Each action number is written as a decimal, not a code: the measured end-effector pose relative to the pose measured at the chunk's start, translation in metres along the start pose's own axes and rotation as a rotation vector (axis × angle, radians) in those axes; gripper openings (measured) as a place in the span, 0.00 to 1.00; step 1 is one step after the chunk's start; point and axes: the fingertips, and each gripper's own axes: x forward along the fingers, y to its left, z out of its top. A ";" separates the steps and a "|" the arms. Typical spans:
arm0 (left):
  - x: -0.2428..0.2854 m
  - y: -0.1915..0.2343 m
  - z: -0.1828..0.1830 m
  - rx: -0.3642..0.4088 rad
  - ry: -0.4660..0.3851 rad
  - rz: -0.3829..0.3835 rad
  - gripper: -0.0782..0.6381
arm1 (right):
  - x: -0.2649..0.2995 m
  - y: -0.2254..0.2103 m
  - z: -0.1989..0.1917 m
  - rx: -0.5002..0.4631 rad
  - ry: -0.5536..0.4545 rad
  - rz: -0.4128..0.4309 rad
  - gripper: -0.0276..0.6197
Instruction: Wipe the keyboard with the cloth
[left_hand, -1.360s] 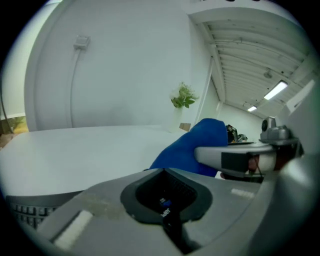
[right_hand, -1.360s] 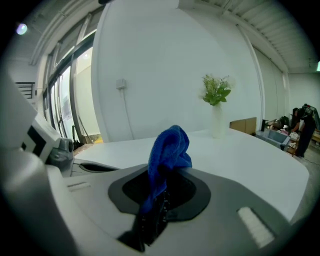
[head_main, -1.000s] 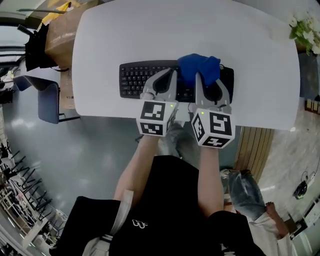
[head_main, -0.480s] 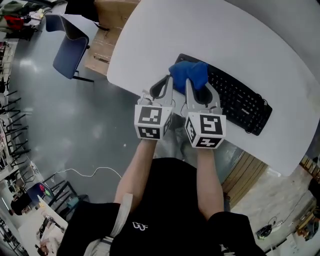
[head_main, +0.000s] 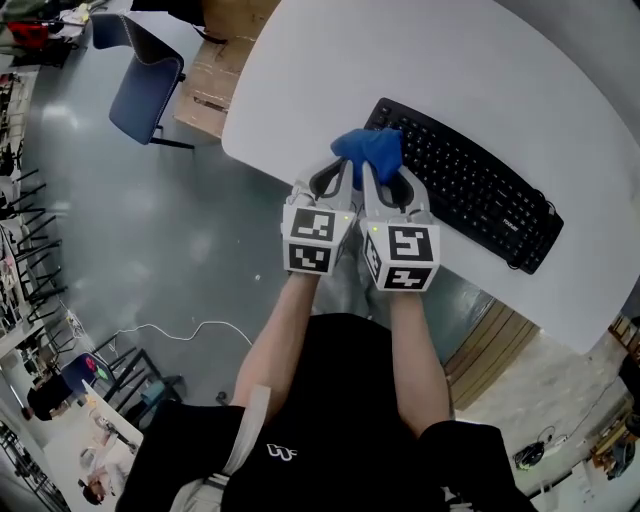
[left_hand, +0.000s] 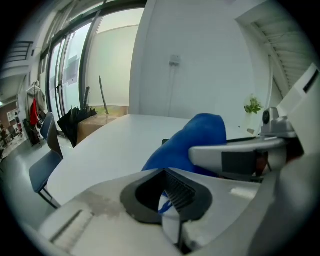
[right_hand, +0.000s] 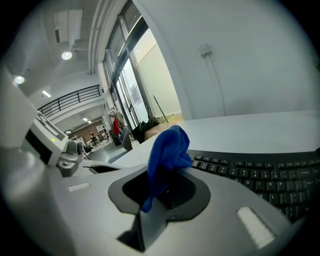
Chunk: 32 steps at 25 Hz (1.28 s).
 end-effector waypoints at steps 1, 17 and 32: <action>0.002 -0.003 -0.001 0.005 0.007 -0.010 0.10 | -0.001 -0.004 -0.002 0.008 0.002 -0.008 0.16; 0.016 -0.050 0.009 0.065 0.016 -0.081 0.10 | -0.033 -0.045 -0.016 0.073 -0.007 -0.097 0.16; 0.024 -0.104 0.009 0.115 0.009 -0.152 0.10 | -0.073 -0.084 -0.029 0.115 -0.022 -0.175 0.16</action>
